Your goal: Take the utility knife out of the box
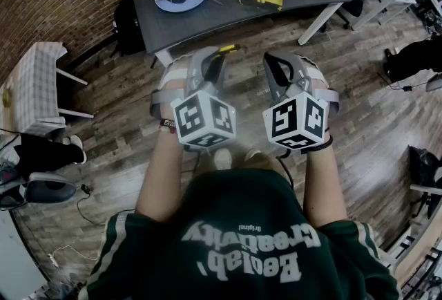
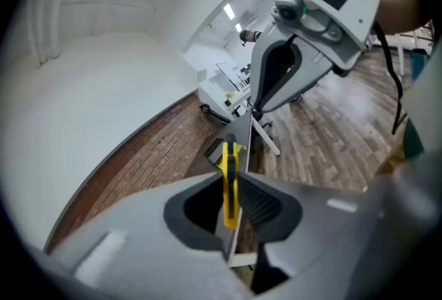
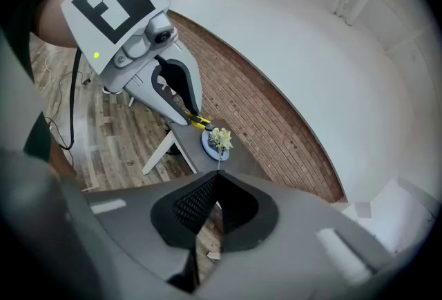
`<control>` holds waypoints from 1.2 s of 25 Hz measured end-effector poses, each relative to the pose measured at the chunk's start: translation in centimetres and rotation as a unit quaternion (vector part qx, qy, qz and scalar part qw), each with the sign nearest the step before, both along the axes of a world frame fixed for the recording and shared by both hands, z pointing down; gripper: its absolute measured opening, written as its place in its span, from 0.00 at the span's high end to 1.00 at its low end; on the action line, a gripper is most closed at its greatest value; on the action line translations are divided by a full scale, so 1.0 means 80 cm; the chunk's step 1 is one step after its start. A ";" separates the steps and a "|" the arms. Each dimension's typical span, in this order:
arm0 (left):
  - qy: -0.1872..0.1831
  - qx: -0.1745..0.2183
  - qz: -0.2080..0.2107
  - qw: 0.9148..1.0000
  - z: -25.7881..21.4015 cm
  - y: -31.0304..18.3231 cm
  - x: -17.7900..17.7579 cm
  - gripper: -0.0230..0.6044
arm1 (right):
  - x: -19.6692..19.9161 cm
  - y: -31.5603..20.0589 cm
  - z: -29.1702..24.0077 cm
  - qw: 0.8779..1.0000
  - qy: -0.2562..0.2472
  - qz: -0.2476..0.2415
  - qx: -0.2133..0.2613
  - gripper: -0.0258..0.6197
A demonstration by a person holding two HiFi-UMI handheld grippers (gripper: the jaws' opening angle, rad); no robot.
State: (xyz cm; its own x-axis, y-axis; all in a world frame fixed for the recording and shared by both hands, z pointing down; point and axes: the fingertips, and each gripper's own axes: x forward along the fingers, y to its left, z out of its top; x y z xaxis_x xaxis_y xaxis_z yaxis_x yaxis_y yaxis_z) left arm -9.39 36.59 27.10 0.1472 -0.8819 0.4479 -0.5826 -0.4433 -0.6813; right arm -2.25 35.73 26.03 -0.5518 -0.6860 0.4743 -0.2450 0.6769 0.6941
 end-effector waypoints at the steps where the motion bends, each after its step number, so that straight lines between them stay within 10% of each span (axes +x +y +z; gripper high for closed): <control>1: 0.000 0.000 0.000 1.000 0.000 0.000 0.000 0.86 | 0.001 0.000 0.000 1.000 0.000 0.000 0.000 0.95; 30: -0.006 -0.005 0.006 1.000 0.005 0.004 0.004 0.86 | 0.003 0.006 -0.001 1.000 0.001 0.001 0.007 0.95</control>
